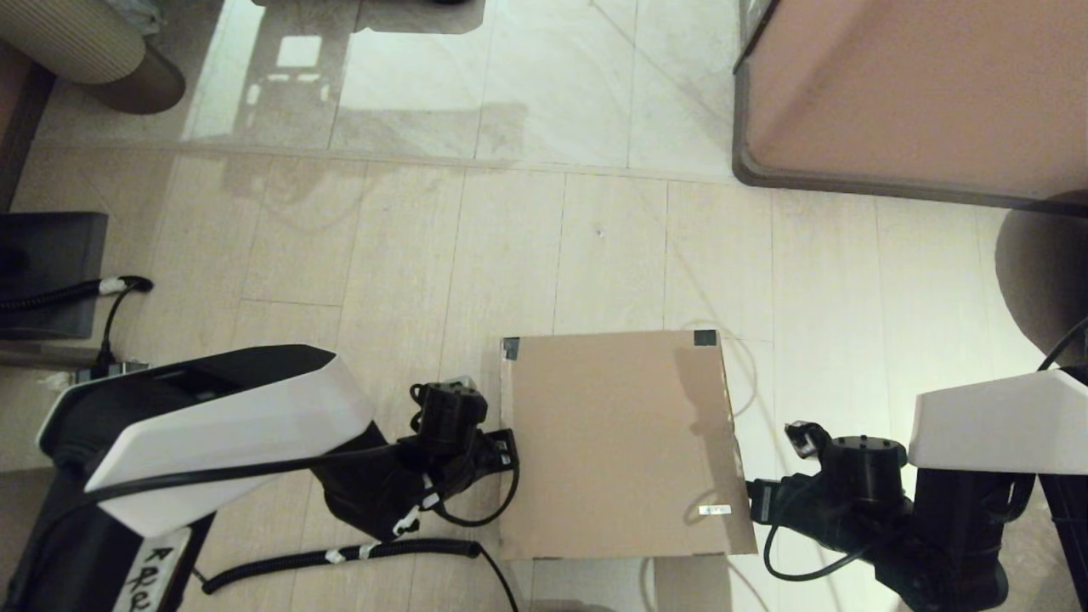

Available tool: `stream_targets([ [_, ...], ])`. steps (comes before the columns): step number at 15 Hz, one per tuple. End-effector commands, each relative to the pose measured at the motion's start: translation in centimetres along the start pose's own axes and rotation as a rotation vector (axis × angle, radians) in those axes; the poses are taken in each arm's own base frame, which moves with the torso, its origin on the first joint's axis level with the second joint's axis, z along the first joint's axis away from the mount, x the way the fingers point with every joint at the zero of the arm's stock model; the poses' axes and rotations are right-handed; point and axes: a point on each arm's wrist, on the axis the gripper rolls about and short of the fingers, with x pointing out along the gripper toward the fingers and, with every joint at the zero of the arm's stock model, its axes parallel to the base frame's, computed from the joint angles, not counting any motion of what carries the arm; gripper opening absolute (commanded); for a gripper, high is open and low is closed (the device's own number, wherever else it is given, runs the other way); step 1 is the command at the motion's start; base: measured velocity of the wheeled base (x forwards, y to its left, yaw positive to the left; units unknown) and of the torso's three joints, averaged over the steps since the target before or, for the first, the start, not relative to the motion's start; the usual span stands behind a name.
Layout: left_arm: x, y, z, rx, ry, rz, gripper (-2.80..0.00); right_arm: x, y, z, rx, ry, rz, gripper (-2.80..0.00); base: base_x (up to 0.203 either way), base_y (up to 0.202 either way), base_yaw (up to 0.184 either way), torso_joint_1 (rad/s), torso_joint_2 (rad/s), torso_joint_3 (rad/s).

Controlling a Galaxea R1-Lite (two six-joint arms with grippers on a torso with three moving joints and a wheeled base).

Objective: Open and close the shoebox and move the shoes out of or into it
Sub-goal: Open the shoe box

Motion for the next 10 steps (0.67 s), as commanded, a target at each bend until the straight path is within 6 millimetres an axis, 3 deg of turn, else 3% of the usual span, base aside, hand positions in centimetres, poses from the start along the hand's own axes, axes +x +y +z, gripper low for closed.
stream_targets([
  [1, -0.7, -0.8, 0.5, -0.039, -0.013, -0.021, -2.8, -1.0, 0.5, -0.8, 0.003, 0.02, 0.066, -2.8, 0.0, 0.0, 0.0, 0.0, 0.0, 0.0],
  [6, -2.9, -1.7, 2.3, -0.131, -0.022, -0.038, -2.8, -2.7, 1.0, -1.7, 0.227, 0.07, 0.13, -2.8, 0.0, 0.0, 0.0, 0.0, 0.0, 0.0],
  [10, -5.7, -2.6, 4.7, -0.164, -0.045, -0.054, -2.8, -3.4, 1.1, -1.7, 0.282, 0.08, 0.125, -2.8, 0.0, 0.0, 0.0, 0.0, 0.0, 0.0],
])
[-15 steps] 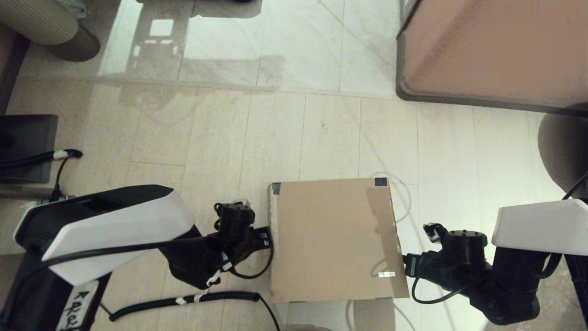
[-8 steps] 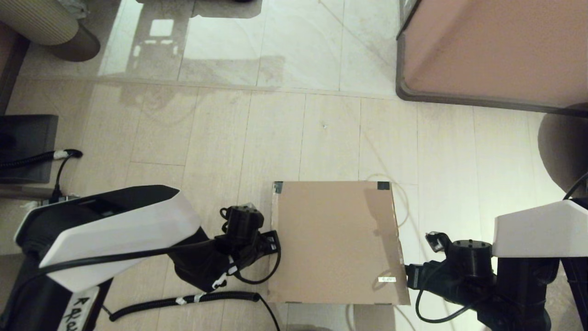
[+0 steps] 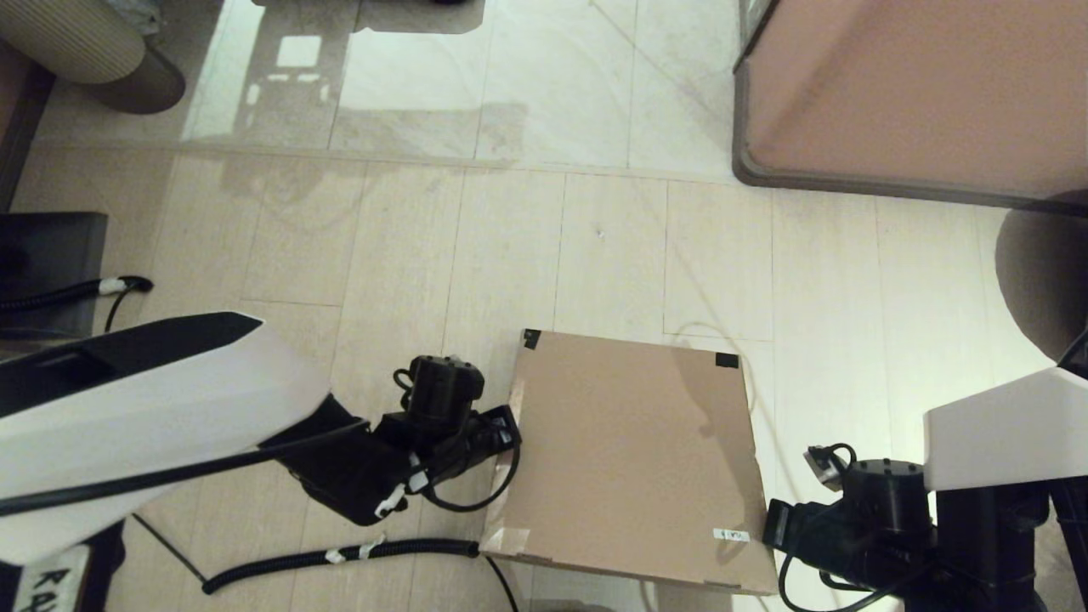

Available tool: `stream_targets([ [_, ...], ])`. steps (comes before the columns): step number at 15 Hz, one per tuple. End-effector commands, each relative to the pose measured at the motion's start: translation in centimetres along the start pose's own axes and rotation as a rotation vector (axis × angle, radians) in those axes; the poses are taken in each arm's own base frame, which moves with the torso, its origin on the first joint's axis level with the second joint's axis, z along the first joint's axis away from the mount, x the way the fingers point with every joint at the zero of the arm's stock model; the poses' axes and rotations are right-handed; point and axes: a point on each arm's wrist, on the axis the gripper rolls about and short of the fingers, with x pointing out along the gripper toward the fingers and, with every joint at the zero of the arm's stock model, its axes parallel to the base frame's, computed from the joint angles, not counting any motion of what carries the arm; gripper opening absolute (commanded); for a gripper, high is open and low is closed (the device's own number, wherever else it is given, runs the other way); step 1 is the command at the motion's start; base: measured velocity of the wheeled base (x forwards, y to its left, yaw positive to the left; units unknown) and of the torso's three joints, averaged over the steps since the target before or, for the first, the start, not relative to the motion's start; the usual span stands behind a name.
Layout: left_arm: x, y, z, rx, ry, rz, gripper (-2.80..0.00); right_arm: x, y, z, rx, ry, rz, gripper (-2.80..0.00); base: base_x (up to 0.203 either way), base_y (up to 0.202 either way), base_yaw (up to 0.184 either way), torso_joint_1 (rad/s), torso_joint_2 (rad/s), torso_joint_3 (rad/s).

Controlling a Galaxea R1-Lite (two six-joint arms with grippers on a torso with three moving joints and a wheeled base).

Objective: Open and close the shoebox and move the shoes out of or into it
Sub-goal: Open the shoe box

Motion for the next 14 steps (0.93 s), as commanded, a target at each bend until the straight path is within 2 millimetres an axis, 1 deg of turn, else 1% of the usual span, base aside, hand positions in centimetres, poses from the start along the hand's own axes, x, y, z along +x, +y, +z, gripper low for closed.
stream_targets([
  [1, -2.2, -1.1, 2.0, -0.015, -0.052, -0.031, -2.8, -0.8, 0.3, 0.3, 0.007, -0.015, 0.002, -2.8, 0.0, 0.0, 0.0, 0.0, 0.0, 0.0],
  [2, -2.6, -1.2, 2.3, -0.017, -0.055, -0.033, -2.8, -1.3, 0.4, 0.6, 0.029, -0.029, 0.002, -2.8, 0.0, 0.0, 0.0, 0.0, 0.0, 0.0],
  [5, -2.8, -1.3, 2.5, -0.018, -0.06, -0.033, -2.8, -3.3, 1.1, 1.3, 0.125, -0.038, 0.055, -2.8, 0.0, 0.0, 0.0, 0.0, 0.0, 0.0],
  [8, -3.1, -1.4, 2.7, -0.018, -0.064, -0.035, -2.8, -5.8, 1.3, 0.3, 0.221, 0.042, 0.111, -2.8, 0.0, 0.0, 0.0, 0.0, 0.0, 0.0],
  [10, -3.2, -1.4, 3.0, -0.02, -0.08, -0.031, -2.8, -6.0, 1.3, 0.3, 0.225, 0.046, 0.118, -2.8, 0.0, 0.0, 0.0, 0.0, 0.0, 0.0],
  [11, -3.3, -1.3, 3.7, -0.027, -0.109, -0.013, -2.8, -6.0, 1.4, 0.3, 0.221, 0.045, 0.122, -2.8, 0.0, 0.0, 0.0, 0.0, 0.0, 0.0],
  [14, -3.6, 0.2, 5.1, -0.053, -0.153, 0.033, -2.8, -6.2, 1.7, 0.5, 0.214, 0.042, 0.14, -2.8, 0.0, 0.0, 0.0, 0.0, 0.0, 0.0],
])
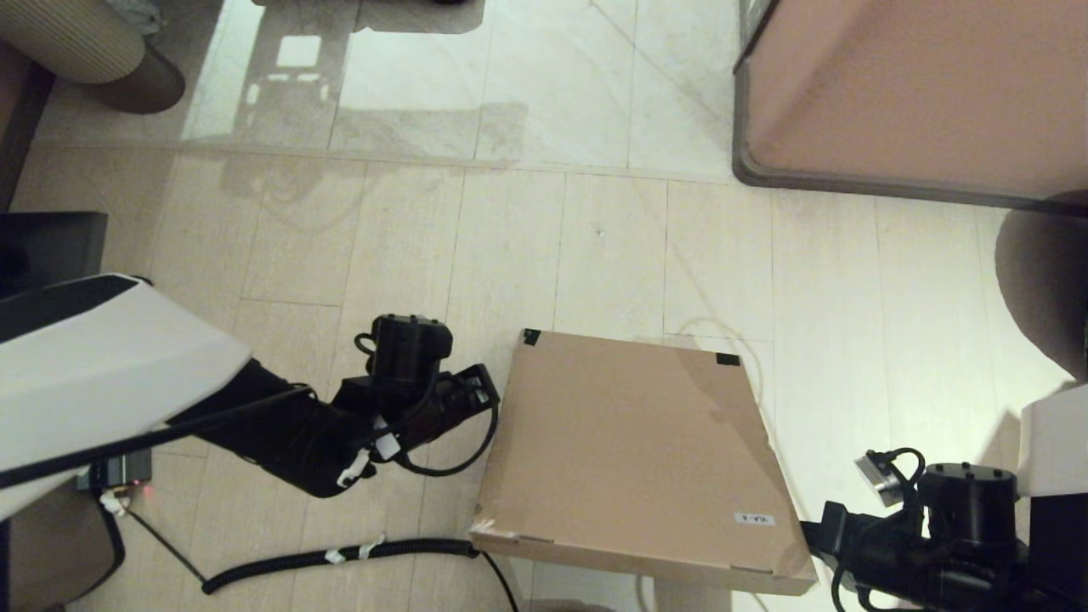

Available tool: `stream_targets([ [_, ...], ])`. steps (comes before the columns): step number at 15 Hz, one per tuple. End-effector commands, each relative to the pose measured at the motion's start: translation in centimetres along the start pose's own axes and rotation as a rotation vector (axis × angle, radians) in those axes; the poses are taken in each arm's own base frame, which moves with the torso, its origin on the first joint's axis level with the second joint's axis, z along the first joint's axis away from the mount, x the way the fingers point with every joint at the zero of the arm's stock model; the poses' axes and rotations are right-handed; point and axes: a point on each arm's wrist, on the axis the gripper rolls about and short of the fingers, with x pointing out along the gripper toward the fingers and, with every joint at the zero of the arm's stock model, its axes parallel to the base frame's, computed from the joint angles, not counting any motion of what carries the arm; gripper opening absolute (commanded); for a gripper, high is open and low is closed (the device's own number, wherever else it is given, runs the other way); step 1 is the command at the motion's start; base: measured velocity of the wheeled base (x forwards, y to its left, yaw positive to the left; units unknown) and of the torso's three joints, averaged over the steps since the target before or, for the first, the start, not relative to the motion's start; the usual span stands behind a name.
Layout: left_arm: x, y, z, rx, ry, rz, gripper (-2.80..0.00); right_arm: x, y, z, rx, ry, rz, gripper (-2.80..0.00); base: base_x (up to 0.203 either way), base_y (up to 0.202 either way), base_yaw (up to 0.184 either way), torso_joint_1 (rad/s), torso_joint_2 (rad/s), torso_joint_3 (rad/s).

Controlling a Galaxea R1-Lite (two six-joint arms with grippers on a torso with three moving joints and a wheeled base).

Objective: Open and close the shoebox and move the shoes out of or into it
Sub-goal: Open the shoe box

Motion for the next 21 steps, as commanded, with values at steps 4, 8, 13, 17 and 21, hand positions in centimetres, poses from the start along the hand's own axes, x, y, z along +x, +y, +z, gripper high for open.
stream_targets([
  [4, -1.5, 2.5, 4.5, -0.062, -0.134, 0.058, -2.8, -0.4, 0.9, 0.4, -0.012, -0.019, 0.04, -2.8, 0.0, 0.0, 0.0, 0.0, 0.0, 0.0],
  [8, -3.2, 4.9, 5.9, -0.092, -0.176, 0.122, -2.8, -1.2, 3.3, 1.9, 0.008, -0.062, 0.152, -2.8, 0.0, 0.0, 0.0, 0.0, 0.0, 0.0],
  [13, -5.9, 5.5, 5.1, -0.09, -0.161, 0.137, -2.8, -2.5, 7.5, 5.1, 0.035, -0.139, 0.34, -2.8, 0.0, 0.0, 0.0, 0.0, 0.0, 0.0],
  [17, -7.4, 5.6, 4.7, -0.088, -0.157, 0.132, -2.8, -4.2, 12.3, 8.6, 0.014, -0.24, 0.516, -2.8, 0.0, 0.0, 0.0, 0.0, 0.0, 0.0],
  [21, -9.2, 5.3, 5.0, -0.074, -0.177, 0.12, -2.8, -4.1, 16.1, 13.1, -0.04, -0.329, 0.582, -2.8, 0.0, 0.0, 0.0, 0.0, 0.0, 0.0],
])
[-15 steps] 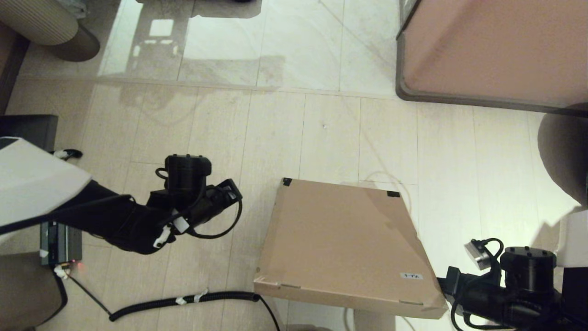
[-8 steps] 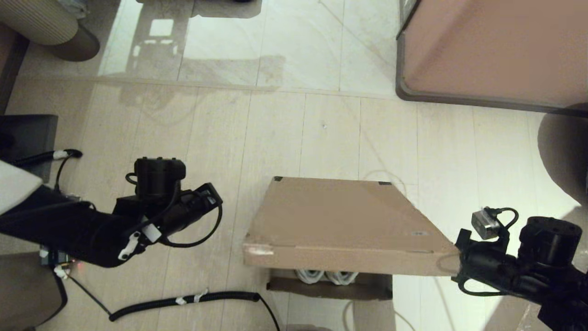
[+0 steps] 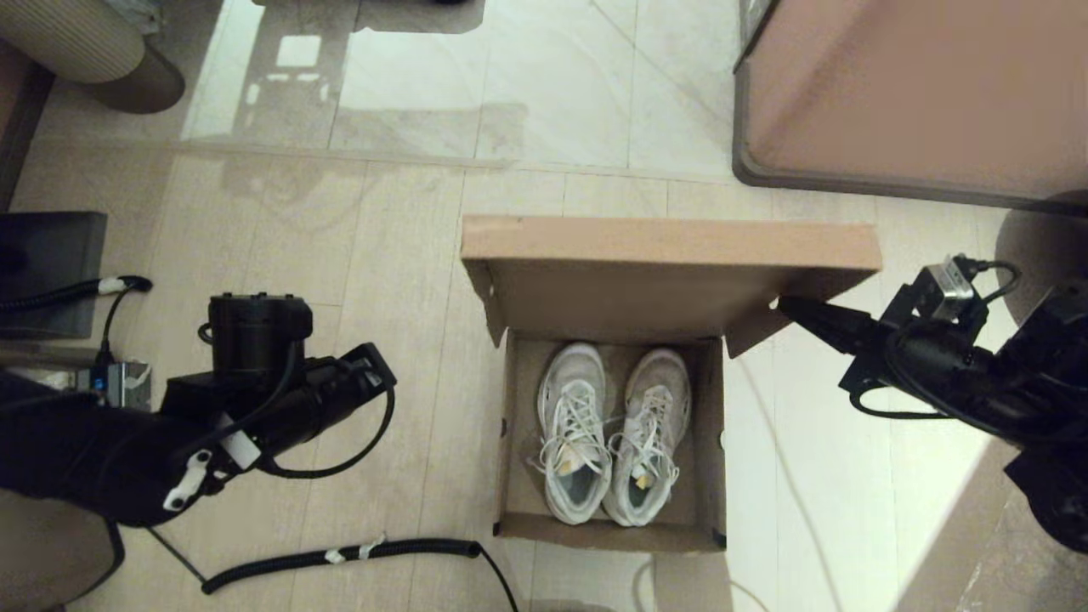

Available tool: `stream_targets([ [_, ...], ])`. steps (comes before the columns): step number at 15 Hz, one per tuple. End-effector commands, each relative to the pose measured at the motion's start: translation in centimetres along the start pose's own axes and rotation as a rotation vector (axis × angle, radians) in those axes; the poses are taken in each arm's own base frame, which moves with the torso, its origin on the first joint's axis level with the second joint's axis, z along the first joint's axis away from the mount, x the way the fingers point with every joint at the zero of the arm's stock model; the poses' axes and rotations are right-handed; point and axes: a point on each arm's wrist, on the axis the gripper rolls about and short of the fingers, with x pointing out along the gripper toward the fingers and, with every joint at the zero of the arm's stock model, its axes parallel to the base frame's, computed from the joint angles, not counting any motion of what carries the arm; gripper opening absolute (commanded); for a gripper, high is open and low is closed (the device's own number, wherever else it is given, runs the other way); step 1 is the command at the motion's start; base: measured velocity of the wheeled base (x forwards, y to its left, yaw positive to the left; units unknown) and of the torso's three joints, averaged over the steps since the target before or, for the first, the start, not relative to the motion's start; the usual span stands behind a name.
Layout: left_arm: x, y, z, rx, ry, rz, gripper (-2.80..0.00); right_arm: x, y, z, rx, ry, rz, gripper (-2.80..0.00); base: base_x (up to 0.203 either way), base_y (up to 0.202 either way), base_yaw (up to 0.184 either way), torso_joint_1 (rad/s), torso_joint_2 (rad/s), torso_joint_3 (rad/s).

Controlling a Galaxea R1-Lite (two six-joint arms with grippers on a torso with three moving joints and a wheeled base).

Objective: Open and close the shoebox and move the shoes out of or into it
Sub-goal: Open the shoe box, then put the shoes out of the shoe box

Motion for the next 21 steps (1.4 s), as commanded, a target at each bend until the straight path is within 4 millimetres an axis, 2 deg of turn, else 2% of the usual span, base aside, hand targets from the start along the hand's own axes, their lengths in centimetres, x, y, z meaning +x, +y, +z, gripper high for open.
stream_targets([
  [1, -1.6, 0.1, 0.3, 0.003, -0.019, -0.012, -2.8, 2.0, 2.6, 2.7, -0.061, -0.032, 0.067, -2.8, 0.0, 0.0, 0.0, 0.0, 0.0, 0.0],
  [3, -2.5, 0.9, -0.5, 0.046, 0.004, 0.006, -2.8, 2.8, 2.8, 3.7, -0.112, -0.038, 0.019, -2.8, 0.0, 0.0, 0.0, 0.0, 0.0, 0.0],
  [5, -3.5, 1.8, -0.8, 0.088, 0.01, 0.03, -2.8, 2.5, 2.6, 2.2, -0.244, -0.032, -0.067, -2.8, 0.0, 0.0, 0.0, 0.0, 0.0, 0.0],
  [7, -4.7, 2.5, -0.8, 0.105, 0.002, 0.039, -2.8, 2.6, 2.5, -0.7, -0.425, -0.038, -0.273, -2.8, 0.0, 0.0, 0.0, 0.0, 0.0, 0.0],
  [9, -6.2, 3.2, -0.7, 0.109, -0.024, 0.064, -2.8, 2.8, 3.7, -4.9, -0.546, 0.032, -0.389, -2.8, 0.0, 0.0, 0.0, 0.0, 0.0, 0.0],
  [10, -7.0, 4.0, -0.7, 0.122, -0.035, 0.094, -2.8, 2.9, 4.5, -6.9, -0.584, 0.085, -0.411, -2.8, 0.0, 0.0, 0.0, 0.0, 0.0, 0.0],
  [12, -8.2, 6.6, -0.9, 0.133, -0.045, 0.187, -2.8, 2.1, 4.6, -10.5, -0.669, 0.279, -0.551, -2.8, 0.0, 0.0, 0.0, 0.0, 0.0, 0.0],
  [14, -9.8, 8.1, -0.7, 0.139, -0.083, 0.237, -2.8, 2.0, 4.6, -12.6, -0.719, 0.399, -0.648, -2.8, 0.0, 0.0, 0.0, 0.0, 0.0, 0.0],
  [17, -13.5, 8.7, -0.8, 0.206, -0.165, 0.236, -2.8, 4.3, 3.7, -14.4, -0.772, 0.402, -0.747, -2.8, 0.0, 0.0, 0.0, 0.0, 0.0, 0.0],
  [19, -16.5, 9.6, -2.4, 0.269, -0.206, 0.245, -2.8, 6.1, 3.8, -14.5, -0.789, 0.352, -0.758, -2.8, 0.0, 0.0, 0.0, 0.0, 0.0, 0.0],
  [21, -19.2, 10.6, -4.3, 0.315, -0.256, 0.26, -2.8, 6.0, 2.7, -15.4, -0.793, 0.396, -0.809, -2.8, 0.0, 0.0, 0.0, 0.0, 0.0, 0.0],
])
